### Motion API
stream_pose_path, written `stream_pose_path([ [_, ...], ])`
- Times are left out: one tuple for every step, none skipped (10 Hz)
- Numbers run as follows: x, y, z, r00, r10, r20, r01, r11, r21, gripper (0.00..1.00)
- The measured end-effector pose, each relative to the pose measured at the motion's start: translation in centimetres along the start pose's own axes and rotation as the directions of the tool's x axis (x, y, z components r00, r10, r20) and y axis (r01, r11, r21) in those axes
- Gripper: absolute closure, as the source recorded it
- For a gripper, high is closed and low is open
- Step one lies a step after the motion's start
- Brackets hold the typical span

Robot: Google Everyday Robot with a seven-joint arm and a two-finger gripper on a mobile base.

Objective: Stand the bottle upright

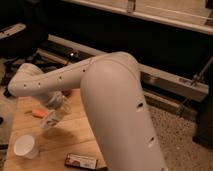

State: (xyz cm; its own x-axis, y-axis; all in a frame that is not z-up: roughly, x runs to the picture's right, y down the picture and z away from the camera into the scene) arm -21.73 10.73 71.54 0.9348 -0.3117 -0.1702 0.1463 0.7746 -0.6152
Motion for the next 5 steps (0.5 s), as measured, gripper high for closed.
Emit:
stream_pose_path([
  [-3.4, 0.6, -0.7, 0.995, -0.046, 0.086, 0.048, 0.999, -0.021, 0.78],
  [-5.3, 0.8, -1.3, 0.988, -0.086, 0.13, 0.09, 0.996, -0.022, 0.78],
  [-5.7, 0.4, -1.8, 0.984, -0.12, 0.132, 0.122, 0.993, -0.002, 0.78],
  [-5.1, -0.3, -2.1, 0.985, -0.139, 0.102, 0.137, 0.99, 0.027, 0.78],
  [-3.3, -1.6, -2.9, 0.988, -0.149, 0.031, 0.147, 0.986, 0.081, 0.78],
])
